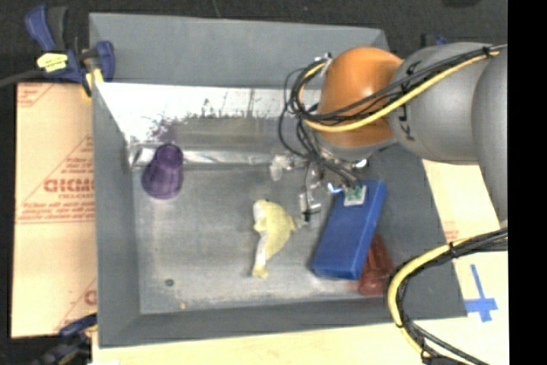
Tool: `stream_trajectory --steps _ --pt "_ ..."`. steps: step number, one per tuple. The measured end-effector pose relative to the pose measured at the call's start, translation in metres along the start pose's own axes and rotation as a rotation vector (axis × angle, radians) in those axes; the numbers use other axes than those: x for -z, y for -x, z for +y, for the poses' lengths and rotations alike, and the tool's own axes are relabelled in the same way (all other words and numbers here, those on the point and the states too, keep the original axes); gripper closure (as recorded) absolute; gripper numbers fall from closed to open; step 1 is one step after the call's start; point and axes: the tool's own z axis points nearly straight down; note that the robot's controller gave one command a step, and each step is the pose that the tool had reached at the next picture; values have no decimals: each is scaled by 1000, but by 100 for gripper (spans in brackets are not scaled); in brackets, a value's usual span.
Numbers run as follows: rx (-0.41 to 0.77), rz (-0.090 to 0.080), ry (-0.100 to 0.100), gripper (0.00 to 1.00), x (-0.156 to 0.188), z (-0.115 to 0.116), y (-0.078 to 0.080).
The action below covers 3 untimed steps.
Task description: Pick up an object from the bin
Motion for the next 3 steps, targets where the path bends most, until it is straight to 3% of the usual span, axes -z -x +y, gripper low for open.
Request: stream_trajectory --steps 1,2,3 --pt "-92 -4 3 0 -12 7 -25" --pt "-108 -5 2 0 -13 34 -30" --pt "159 -4 2 0 -17 49 -41"
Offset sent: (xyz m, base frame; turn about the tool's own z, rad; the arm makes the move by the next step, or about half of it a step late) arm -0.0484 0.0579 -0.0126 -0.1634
